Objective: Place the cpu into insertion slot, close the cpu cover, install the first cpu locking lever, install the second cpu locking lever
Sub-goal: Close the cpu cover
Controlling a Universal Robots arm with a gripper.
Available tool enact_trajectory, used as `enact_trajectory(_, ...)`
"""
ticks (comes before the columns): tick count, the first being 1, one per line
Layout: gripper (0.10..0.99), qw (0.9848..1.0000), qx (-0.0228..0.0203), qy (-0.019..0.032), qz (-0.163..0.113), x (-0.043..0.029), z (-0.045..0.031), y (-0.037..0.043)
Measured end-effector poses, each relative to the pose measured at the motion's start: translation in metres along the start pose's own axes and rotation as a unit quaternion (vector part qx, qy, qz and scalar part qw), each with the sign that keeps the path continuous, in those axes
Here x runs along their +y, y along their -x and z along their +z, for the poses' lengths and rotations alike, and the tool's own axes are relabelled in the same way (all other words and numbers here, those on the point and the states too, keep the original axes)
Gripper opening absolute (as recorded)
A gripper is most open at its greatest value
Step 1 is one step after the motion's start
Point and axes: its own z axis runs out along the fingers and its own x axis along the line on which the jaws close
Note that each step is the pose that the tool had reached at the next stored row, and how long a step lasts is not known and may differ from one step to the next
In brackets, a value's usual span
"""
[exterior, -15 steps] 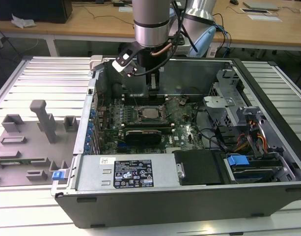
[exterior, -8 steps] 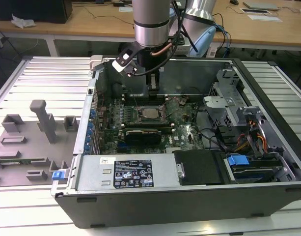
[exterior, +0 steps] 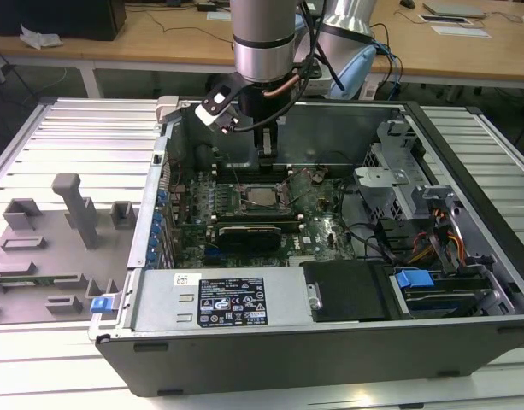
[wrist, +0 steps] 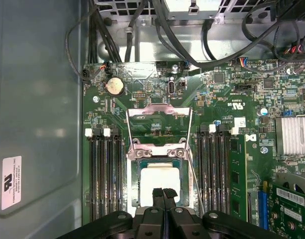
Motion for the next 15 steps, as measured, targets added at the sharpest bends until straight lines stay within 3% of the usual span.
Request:
enact_trajectory(4, 0.106, 0.9999, 0.0019, -0.0102, 0.000, 0.0104, 0.0009, 0.0020)
enact_trajectory(6, 0.106, 0.9998, 0.0025, -0.0191, 0.001, 0.0212, 0.0019, 0.0032)
enact_trajectory(11, 0.106, 0.9998, 0.0026, -0.0195, 0.001, 0.0230, 0.0004, 0.0032)
enact_trajectory(15, 0.106, 0.9998, 0.0025, -0.0196, 0.001, 0.0324, 0.0011, 0.0031)
